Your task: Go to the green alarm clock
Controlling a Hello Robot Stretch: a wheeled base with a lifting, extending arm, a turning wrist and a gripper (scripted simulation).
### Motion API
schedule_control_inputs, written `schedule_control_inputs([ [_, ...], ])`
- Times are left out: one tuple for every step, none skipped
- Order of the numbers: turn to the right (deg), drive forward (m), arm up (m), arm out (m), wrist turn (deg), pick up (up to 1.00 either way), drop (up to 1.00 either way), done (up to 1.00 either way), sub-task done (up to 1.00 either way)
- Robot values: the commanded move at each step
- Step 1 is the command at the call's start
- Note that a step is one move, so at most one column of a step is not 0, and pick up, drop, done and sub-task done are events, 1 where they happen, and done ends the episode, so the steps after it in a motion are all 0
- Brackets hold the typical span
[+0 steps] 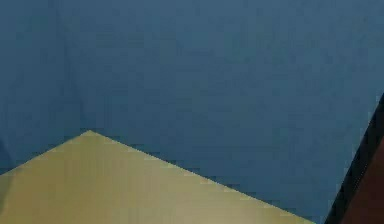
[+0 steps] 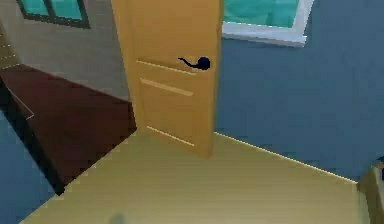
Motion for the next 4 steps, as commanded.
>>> schedule_control_inputs([
  [-45.0,0.0,0.0,0.0,0.0,0.0,0.0,0.0,0.0],
  [-36.0,0.0,0.0,0.0,0.0,0.0,0.0,0.0,0.0],
  [0.0,1.0,0.0,0.0,0.0,0.0,0.0,0.0,0.0],
  [-36.0,0.0,0.0,0.0,0.0,0.0,0.0,0.0,0.0],
])
